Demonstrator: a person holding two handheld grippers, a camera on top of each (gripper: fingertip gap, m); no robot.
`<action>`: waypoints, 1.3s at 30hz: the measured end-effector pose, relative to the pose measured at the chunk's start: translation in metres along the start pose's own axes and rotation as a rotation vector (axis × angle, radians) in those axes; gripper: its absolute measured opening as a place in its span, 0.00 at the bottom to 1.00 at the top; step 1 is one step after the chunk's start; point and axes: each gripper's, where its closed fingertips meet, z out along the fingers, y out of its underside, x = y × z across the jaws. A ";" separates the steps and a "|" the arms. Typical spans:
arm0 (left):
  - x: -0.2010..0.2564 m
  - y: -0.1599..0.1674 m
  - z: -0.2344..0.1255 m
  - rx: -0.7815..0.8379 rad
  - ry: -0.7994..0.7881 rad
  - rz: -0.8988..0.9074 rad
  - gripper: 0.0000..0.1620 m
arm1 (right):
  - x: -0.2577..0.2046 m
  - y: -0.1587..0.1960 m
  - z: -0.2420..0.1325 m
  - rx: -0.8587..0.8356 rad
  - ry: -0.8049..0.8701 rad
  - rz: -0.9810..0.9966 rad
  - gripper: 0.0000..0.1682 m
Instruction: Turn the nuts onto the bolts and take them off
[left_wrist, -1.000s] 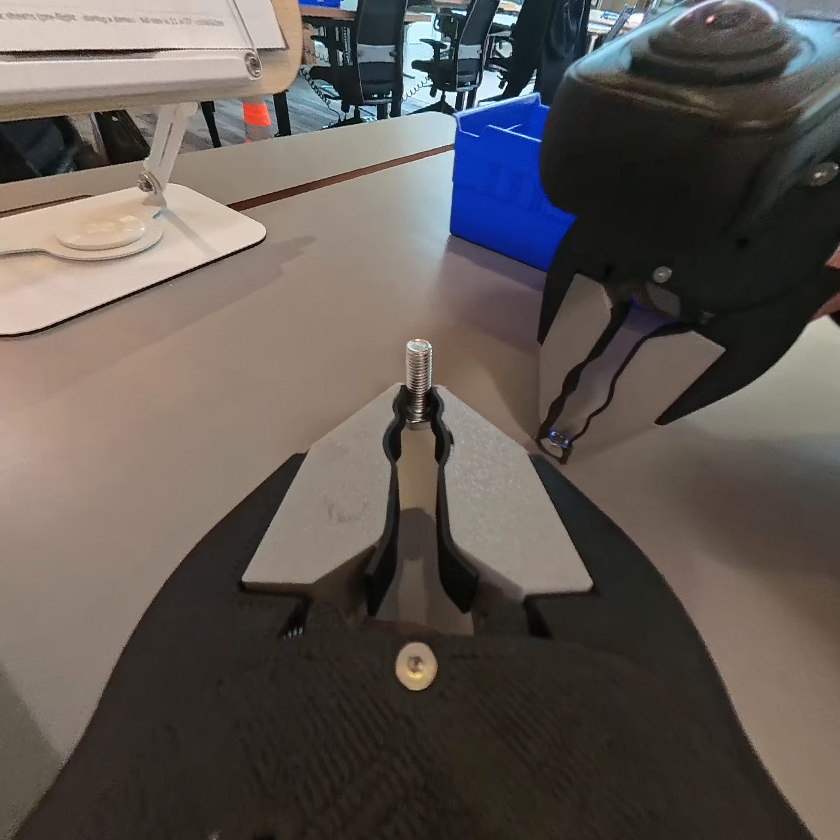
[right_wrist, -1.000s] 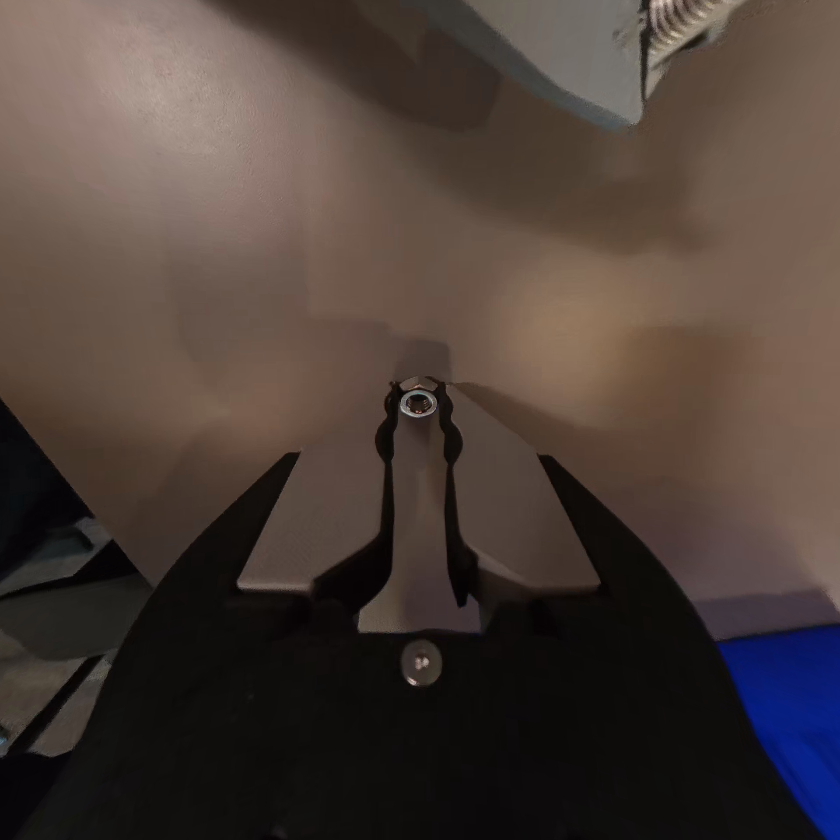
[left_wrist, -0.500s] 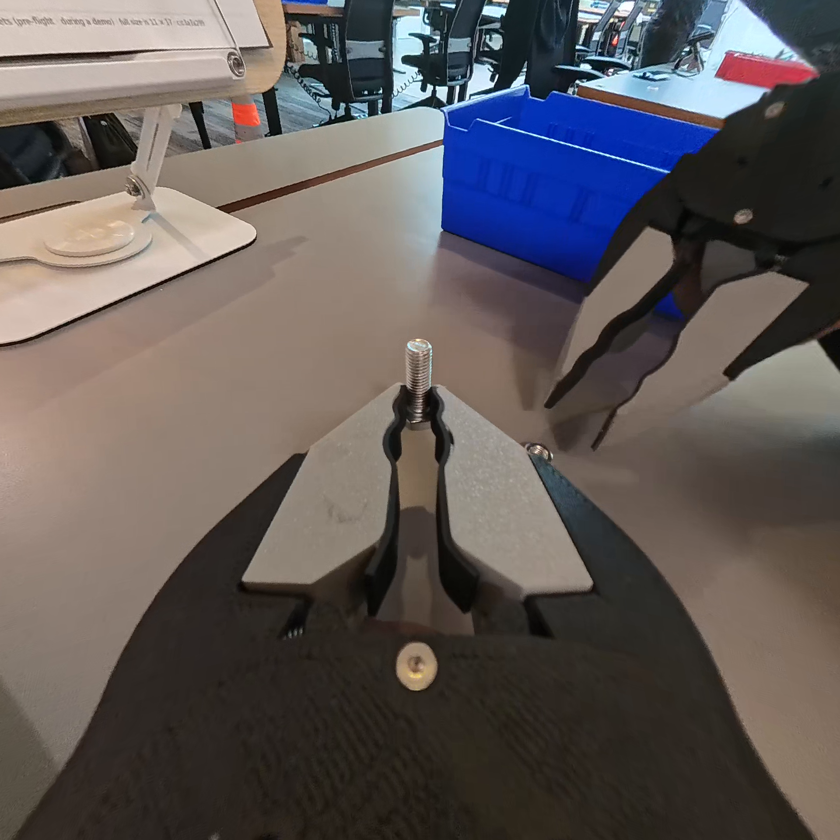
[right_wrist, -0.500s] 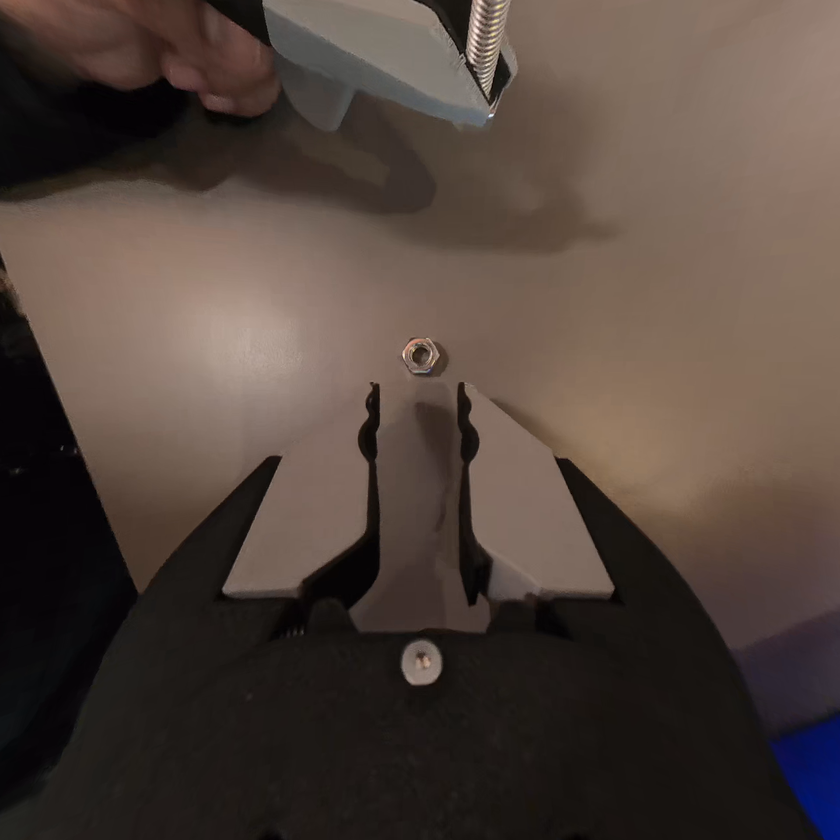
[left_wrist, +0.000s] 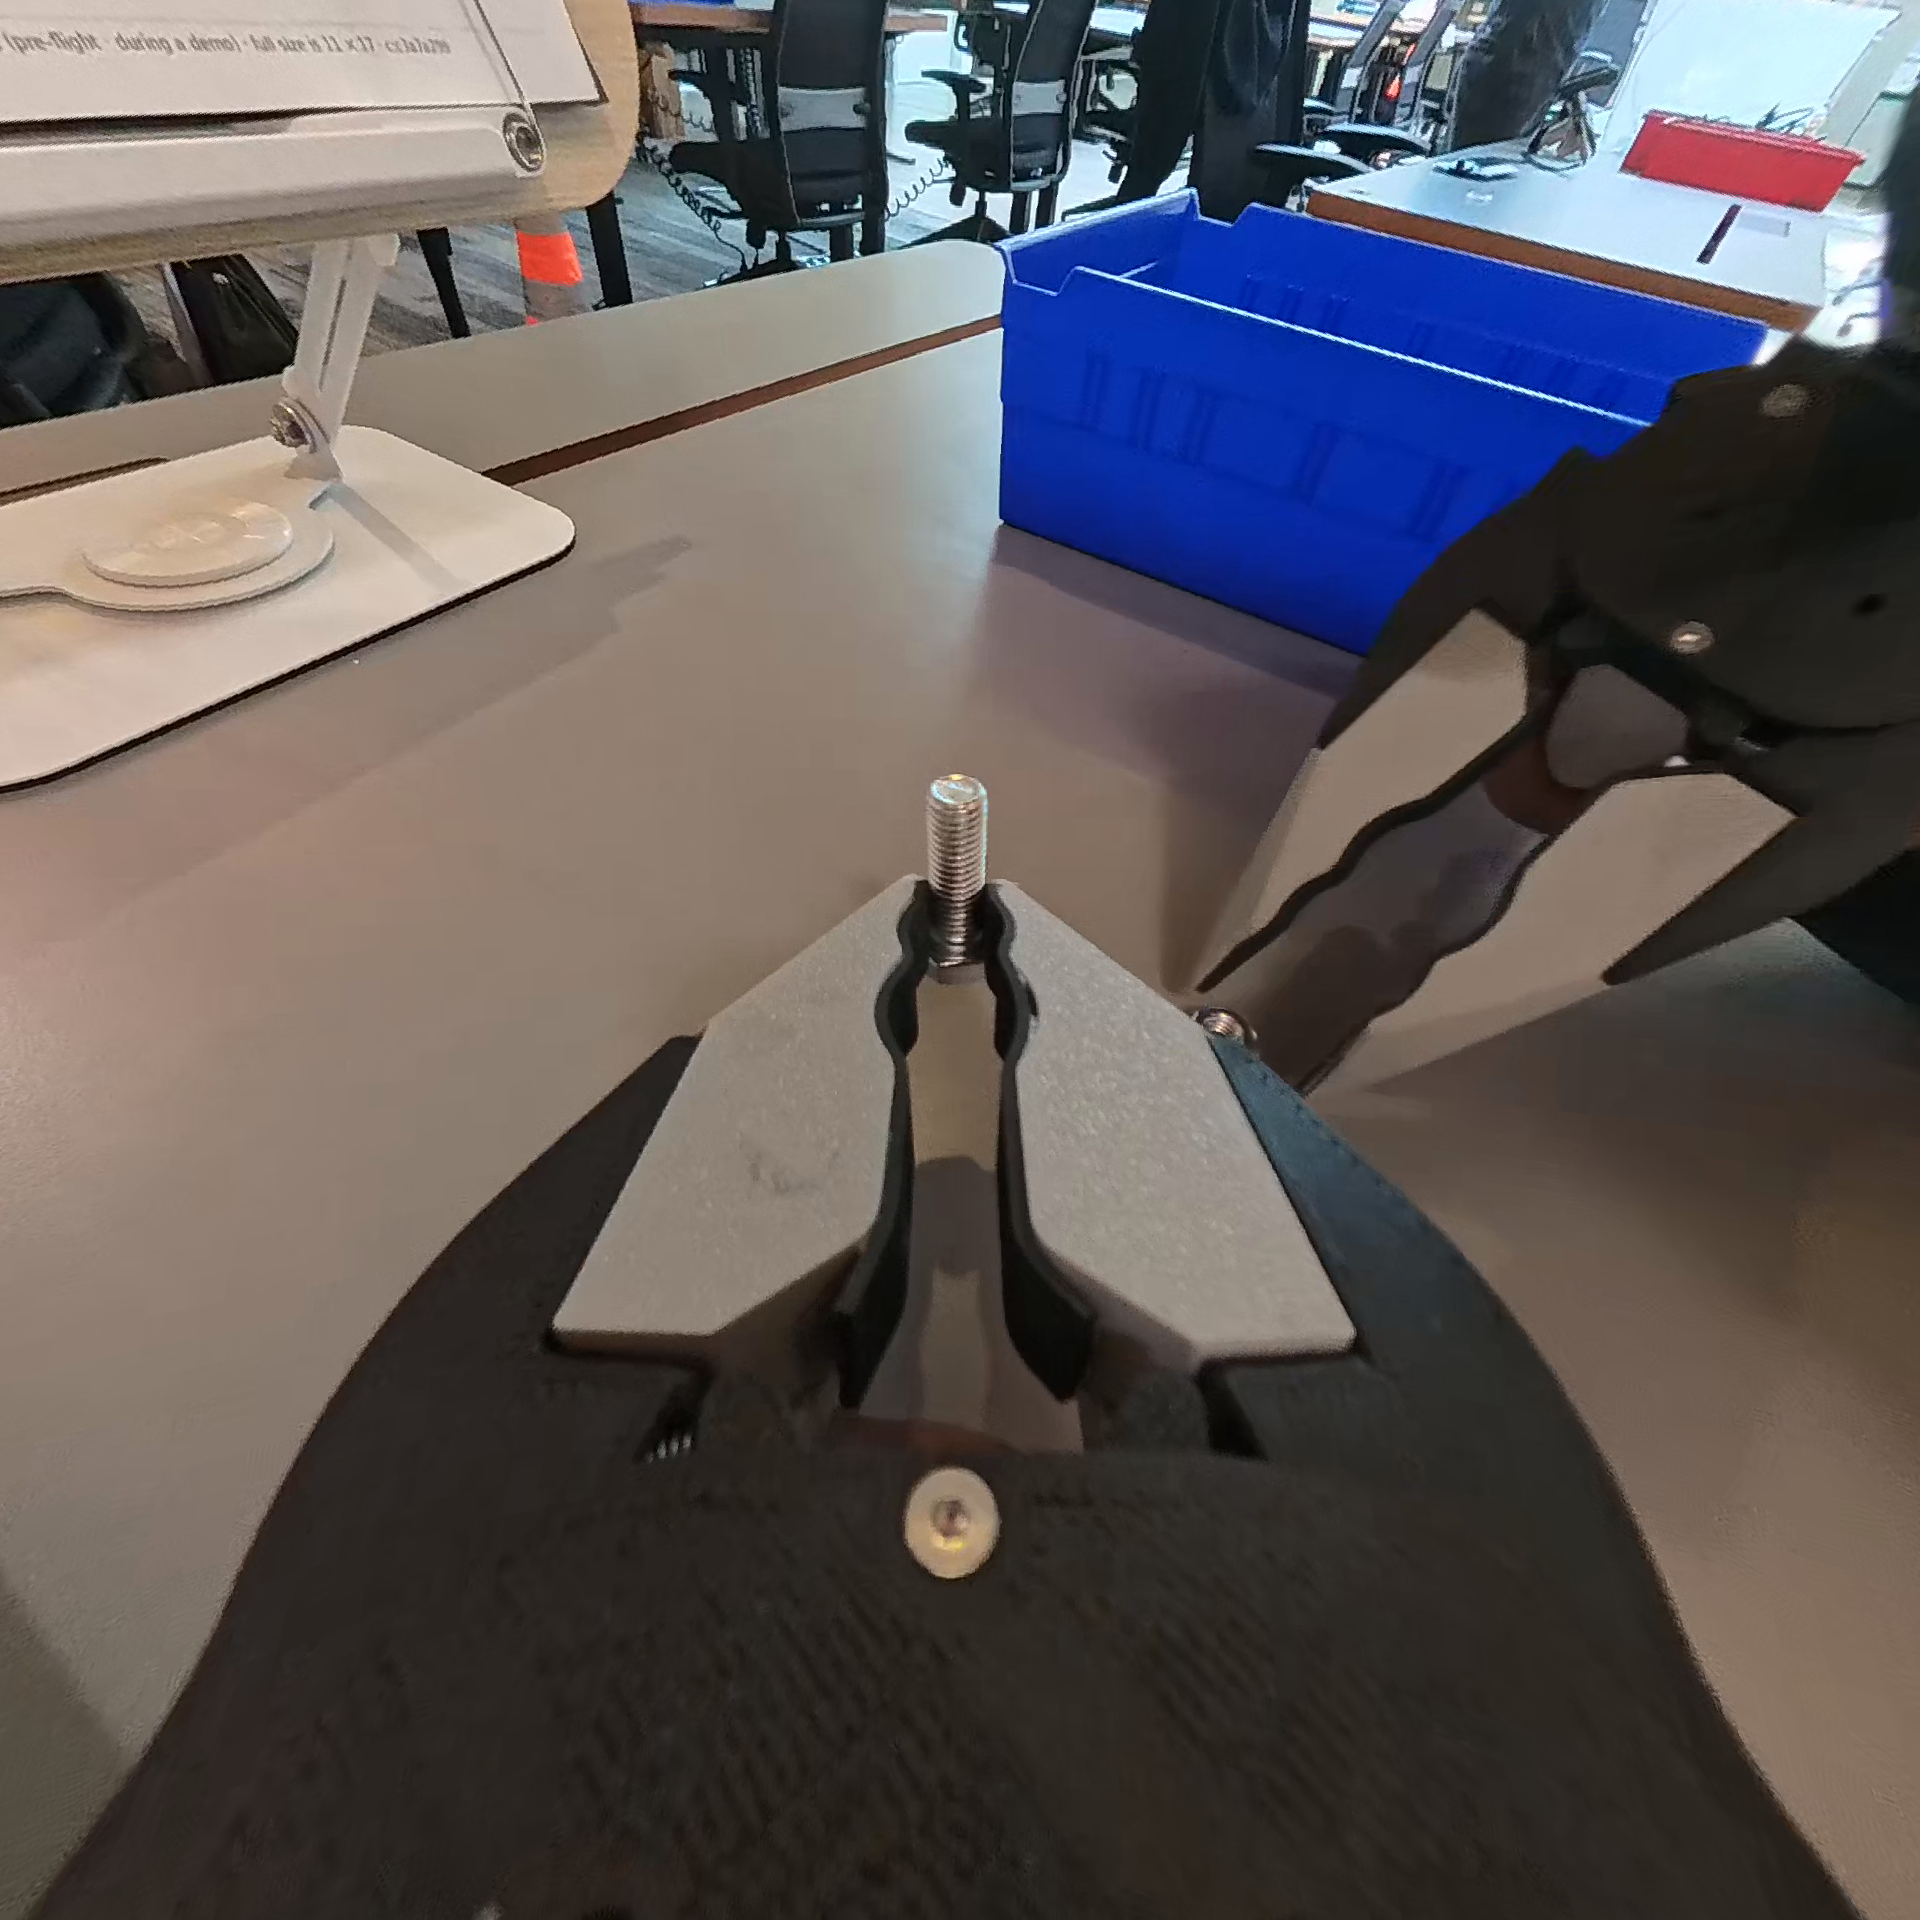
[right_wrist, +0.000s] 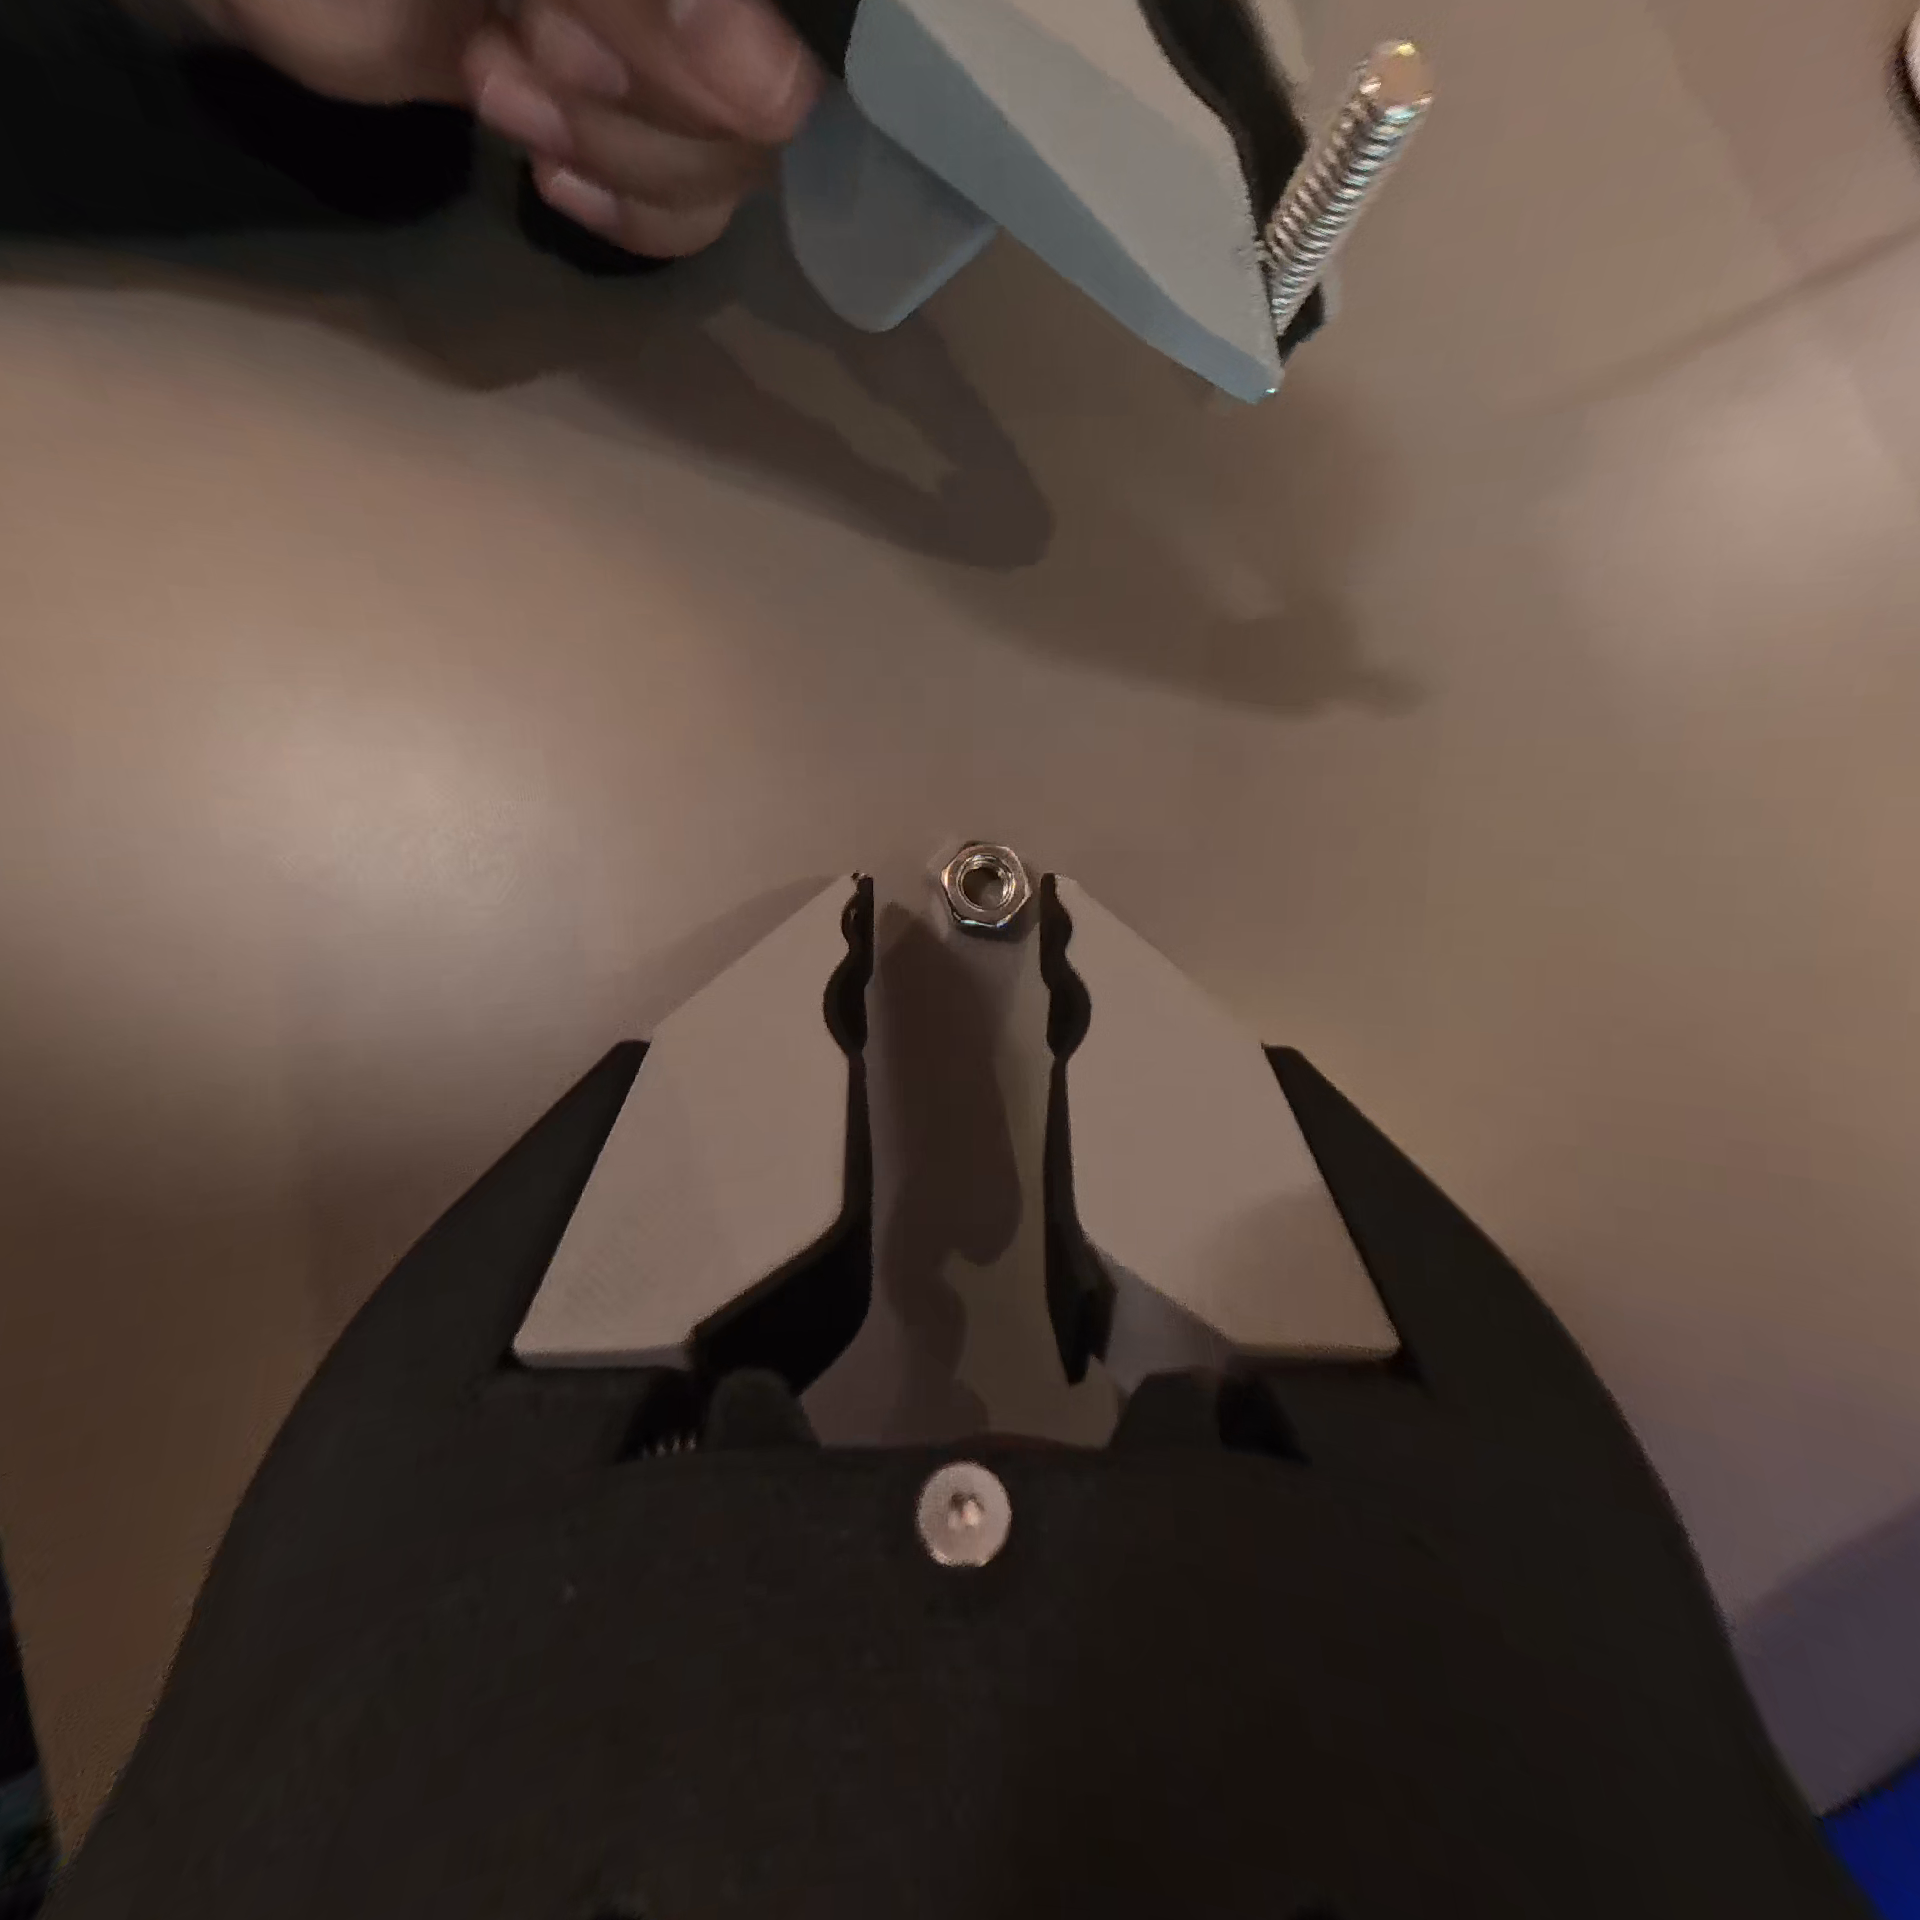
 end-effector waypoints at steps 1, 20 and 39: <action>0.000 0.000 0.000 -0.001 0.003 -0.003 0.04 | 0.002 0.001 0.002 -0.012 -0.017 -0.019 0.18; 0.011 0.002 0.001 -0.015 0.078 0.008 0.04 | 0.008 -0.002 0.005 0.032 -0.216 -0.130 0.08; 0.054 -0.010 0.000 0.083 0.179 0.222 0.04 | 0.015 -0.086 -0.055 -0.045 -0.132 -0.213 0.09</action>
